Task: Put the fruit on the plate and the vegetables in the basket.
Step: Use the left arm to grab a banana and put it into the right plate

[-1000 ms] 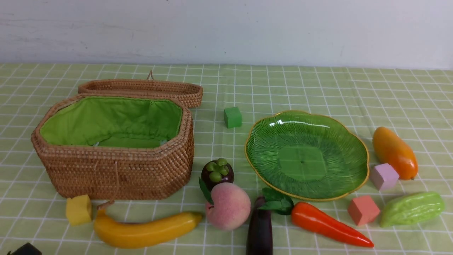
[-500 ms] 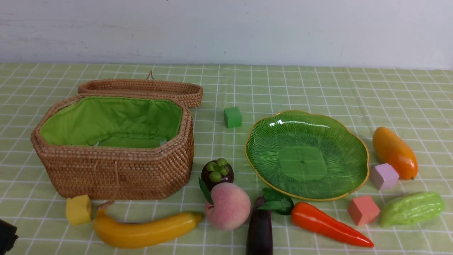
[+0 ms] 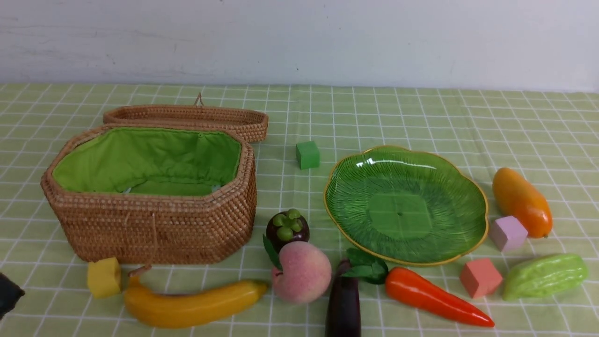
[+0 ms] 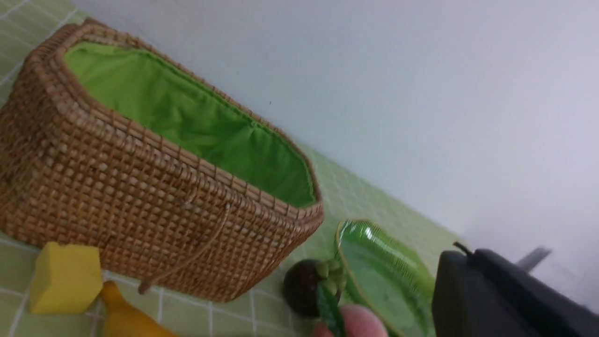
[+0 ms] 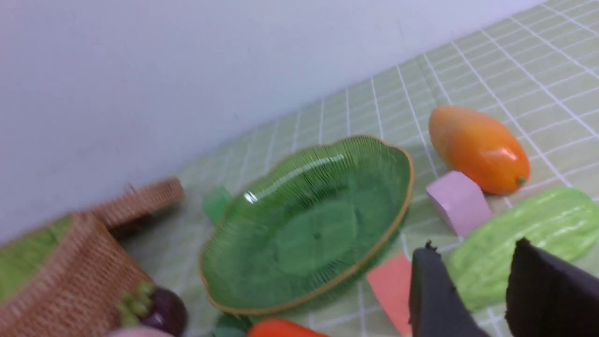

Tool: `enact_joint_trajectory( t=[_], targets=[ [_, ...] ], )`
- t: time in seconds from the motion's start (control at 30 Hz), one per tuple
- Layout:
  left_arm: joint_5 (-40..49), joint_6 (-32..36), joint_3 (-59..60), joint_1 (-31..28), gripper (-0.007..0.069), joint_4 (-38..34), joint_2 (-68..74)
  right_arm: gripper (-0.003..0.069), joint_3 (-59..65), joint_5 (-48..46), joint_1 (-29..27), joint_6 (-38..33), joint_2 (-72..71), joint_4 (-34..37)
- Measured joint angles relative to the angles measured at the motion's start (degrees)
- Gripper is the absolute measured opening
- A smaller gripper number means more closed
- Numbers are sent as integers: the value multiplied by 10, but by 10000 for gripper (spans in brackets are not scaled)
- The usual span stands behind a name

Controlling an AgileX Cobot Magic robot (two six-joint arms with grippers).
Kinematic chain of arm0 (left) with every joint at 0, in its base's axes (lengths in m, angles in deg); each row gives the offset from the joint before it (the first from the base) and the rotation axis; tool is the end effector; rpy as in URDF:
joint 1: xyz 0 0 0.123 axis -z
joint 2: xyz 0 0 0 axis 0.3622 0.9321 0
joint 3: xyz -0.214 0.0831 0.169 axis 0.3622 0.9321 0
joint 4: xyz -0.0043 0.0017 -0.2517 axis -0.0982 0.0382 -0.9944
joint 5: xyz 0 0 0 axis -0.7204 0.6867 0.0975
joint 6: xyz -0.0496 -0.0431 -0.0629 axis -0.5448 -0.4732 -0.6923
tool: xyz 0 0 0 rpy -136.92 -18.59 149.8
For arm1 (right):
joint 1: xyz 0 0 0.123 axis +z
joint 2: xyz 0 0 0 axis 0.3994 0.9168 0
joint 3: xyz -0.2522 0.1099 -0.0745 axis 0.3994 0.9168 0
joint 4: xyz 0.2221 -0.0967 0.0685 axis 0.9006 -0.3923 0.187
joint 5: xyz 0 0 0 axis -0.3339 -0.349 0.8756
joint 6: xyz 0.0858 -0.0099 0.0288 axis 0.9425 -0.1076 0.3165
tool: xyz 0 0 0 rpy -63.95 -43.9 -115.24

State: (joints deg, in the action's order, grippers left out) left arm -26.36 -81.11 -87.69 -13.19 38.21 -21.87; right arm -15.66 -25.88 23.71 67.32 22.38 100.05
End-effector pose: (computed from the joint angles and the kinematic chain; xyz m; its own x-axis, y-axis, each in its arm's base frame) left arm 0.0503 -0.0206 0.2716 -0.1963 -0.5867 -0.7857 0.2060 0.7587 -0.6180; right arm 0.0565 0.0077 0.1951 -0.0780 0.5641 -0.8220 -0.0482 0.8214 0.5683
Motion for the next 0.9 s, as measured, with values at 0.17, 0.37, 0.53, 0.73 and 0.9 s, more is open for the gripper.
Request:
enact_joint_trajectory(
  t=[0.17,0.37,0.53,0.73,0.9],
  targets=[
    [79,86,-62,0,-13,5,96,235,0,31,0,10,0,73],
    [202,244,-158,0,-13,-11,251,98,-109,-145,22,-41,28,73],
    [247,324,-200,22,-13,-31,325,-1,-246,-300,24,-122,106,26],
    [331,349,-274,151,-13,64,478,-6,-408,-510,24,-192,201,-63],
    [338,350,-313,227,50,184,605,-2,-442,-557,24,-230,216,-97]
  ],
)
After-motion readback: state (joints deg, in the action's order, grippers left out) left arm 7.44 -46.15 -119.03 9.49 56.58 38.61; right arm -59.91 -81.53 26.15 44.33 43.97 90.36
